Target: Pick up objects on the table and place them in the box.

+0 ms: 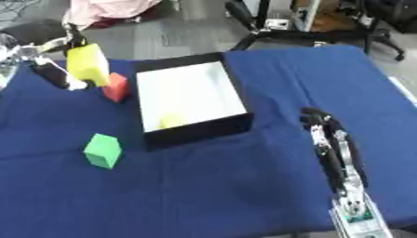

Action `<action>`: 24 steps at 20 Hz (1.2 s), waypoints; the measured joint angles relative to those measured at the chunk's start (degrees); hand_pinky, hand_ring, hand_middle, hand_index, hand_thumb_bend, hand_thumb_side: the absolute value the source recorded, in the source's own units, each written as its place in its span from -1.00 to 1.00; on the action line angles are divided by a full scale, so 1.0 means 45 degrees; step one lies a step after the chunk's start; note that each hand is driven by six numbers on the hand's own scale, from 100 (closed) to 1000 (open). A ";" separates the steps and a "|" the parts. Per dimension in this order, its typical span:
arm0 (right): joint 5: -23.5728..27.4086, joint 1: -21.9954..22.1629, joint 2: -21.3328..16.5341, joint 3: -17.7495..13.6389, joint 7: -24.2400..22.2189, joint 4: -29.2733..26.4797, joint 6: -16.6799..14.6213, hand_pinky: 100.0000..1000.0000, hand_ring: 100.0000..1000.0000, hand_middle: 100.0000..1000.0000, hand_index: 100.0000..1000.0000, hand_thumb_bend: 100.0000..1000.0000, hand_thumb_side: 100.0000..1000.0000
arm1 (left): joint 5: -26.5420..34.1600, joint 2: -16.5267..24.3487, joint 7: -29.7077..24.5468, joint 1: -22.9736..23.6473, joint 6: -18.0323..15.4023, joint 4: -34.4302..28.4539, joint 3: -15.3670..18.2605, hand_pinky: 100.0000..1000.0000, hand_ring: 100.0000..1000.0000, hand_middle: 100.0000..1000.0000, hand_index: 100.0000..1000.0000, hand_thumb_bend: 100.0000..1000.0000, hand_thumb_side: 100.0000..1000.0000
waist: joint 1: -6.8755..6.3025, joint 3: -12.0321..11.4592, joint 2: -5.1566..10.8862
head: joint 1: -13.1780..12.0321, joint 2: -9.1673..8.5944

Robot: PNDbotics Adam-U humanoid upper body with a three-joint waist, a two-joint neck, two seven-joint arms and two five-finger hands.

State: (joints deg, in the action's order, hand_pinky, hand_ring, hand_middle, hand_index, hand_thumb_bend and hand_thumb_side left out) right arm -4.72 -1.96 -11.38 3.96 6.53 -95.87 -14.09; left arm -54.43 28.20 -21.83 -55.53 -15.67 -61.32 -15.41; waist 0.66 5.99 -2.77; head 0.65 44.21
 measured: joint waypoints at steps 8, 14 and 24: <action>0.0105 -0.0015 0.0000 0.0161 -0.0135 0.0007 0.0008 0.61 0.55 0.51 0.54 -1.00 0.67 | -0.0434 -0.2204 0.0653 -0.0664 -0.0296 0.0592 -0.0354 0.45 -0.06 -0.11 0.32 -0.20 -0.27 | 0.0089 0.0483 0.0000 | -0.0133 0.0000; 0.0183 -0.0074 0.0008 0.0284 -0.0255 0.0011 0.0001 0.61 0.55 0.51 0.54 -1.00 0.67 | -0.2046 -0.3642 0.1580 -0.0641 -0.0201 0.2124 -0.0168 0.48 0.05 0.02 0.44 -0.08 -0.16 | 0.0200 0.0731 0.0000 | -0.0251 0.0000; 0.0228 -0.0115 0.0021 0.0310 -0.0343 0.0074 -0.0006 0.61 0.55 0.51 0.54 -1.00 0.67 | -0.4175 -0.4219 0.3507 -0.0265 0.0306 0.3443 0.0096 0.58 0.36 0.45 0.78 0.24 0.35 | 0.0200 0.0770 0.0000 | -0.0255 0.0000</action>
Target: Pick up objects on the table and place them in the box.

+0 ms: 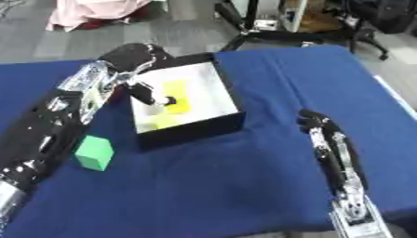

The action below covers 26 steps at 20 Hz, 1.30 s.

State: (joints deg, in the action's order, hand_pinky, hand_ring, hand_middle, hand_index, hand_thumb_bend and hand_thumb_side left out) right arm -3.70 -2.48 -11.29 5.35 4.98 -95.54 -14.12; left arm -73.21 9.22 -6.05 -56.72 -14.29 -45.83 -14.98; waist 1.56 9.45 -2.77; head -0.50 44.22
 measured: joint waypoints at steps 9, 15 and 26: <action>-0.0003 0.0021 0.0006 -0.0022 0.0024 0.0005 0.0007 0.61 0.55 0.51 0.54 -1.00 0.67 | 0.2080 0.1390 -0.1324 -0.0055 -0.0945 -0.1582 -0.0340 0.60 0.31 0.38 0.68 0.10 0.38 | 0.0000 -0.0238 0.0000 | 0.0138 0.0000; -0.0026 0.0105 0.0000 -0.0098 0.0106 0.0007 0.0018 0.61 0.55 0.51 0.54 -1.00 0.67 | 0.6276 0.4420 -0.4839 0.0787 -0.1623 -0.4976 -0.1175 0.60 0.27 0.33 0.65 0.05 0.27 | -0.0008 -0.0524 0.0000 | 0.0297 0.0000; -0.0117 0.0105 -0.0030 -0.0133 0.0132 0.0008 0.0005 0.61 0.55 0.51 0.54 -1.00 0.67 | 0.9678 0.7341 -0.9270 0.2664 -0.0421 -0.8715 -0.2699 0.61 0.32 0.39 0.68 0.19 0.18 | -0.0107 -0.0610 0.0000 | 0.0369 0.0000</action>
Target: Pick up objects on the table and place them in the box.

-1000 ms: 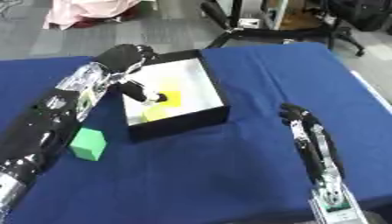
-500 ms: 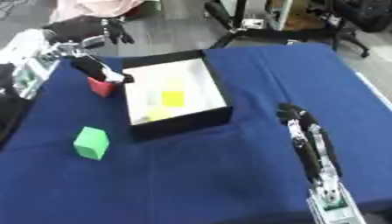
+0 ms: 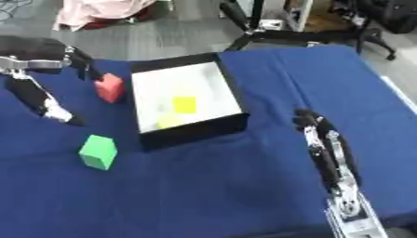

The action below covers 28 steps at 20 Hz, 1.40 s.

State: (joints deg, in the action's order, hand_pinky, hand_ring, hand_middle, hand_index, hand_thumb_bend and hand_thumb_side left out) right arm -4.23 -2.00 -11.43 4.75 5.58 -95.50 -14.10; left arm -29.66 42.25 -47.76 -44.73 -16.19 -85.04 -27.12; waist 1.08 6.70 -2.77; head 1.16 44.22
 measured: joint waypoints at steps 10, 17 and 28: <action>-0.0002 -0.0004 -0.0003 -0.0029 0.0002 0.0000 -0.0001 0.61 0.55 0.51 0.54 -1.00 0.67 | -0.0380 0.0006 0.0047 0.0632 -0.0047 0.0847 -0.0981 0.60 0.34 0.40 0.69 0.26 0.07 | -0.0061 0.0079 0.0000 | 0.0018 0.0000; -0.0003 -0.0006 -0.0003 -0.0030 0.0002 0.0000 -0.0001 0.61 0.55 0.51 0.54 -1.00 0.67 | -0.1622 -0.0468 0.0356 0.0879 -0.0356 0.1613 -0.0580 0.59 0.31 0.38 0.68 0.29 -0.04 | -0.0061 0.0076 0.0000 | 0.0093 0.0000; -0.0003 -0.0012 -0.0003 -0.0030 0.0001 0.0000 0.0000 0.61 0.55 0.51 0.54 -1.00 0.68 | -0.2569 -0.1225 0.1062 0.0999 -0.1056 0.2374 -0.0695 0.54 0.22 0.27 0.60 0.15 -0.18 | -0.0061 0.0146 0.0000 | 0.0096 0.0000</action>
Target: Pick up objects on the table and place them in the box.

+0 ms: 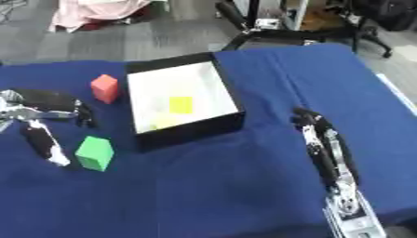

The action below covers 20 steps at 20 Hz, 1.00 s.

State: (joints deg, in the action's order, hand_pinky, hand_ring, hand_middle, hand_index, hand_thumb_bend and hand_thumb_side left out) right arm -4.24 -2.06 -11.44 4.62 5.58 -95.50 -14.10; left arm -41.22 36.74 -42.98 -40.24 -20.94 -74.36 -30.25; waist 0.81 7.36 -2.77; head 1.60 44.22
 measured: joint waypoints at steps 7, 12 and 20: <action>0.0000 -0.0035 0.0001 0.0001 -0.0004 0.0000 0.0002 0.61 0.55 0.51 0.54 -1.00 0.68 | -0.0604 -0.0527 0.1016 0.0092 -0.0329 0.0858 -0.0017 0.39 -0.04 -0.03 0.35 -0.06 -0.40 | 0.0000 0.0011 0.0000 | -0.0001 0.0000; 0.0000 -0.0044 0.0001 0.0001 -0.0003 0.0000 0.0002 0.61 0.55 0.51 0.54 -1.00 0.68 | -0.0676 -0.0685 0.2589 0.0071 -0.0207 0.0970 0.0285 0.24 -0.22 -0.26 0.12 -0.23 -0.46 | 0.0000 0.0013 0.0000 | 0.0008 0.0000; 0.0000 0.0018 0.0001 0.0001 -0.0003 0.0003 0.0003 0.61 0.55 0.51 0.54 -1.00 0.68 | 0.0598 -0.0811 0.3368 -0.2046 0.0908 -0.0086 0.1039 0.32 -0.17 -0.21 0.16 -0.20 -0.52 | 0.0000 -0.0024 0.0064 | 0.0070 0.0000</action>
State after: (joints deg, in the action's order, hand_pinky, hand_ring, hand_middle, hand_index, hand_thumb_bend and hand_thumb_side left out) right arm -4.24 -1.98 -11.43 4.62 5.57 -95.49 -14.09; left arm -38.53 33.09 -27.83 -49.44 -16.85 -74.75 -25.58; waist 0.81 7.25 -2.48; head 1.91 44.22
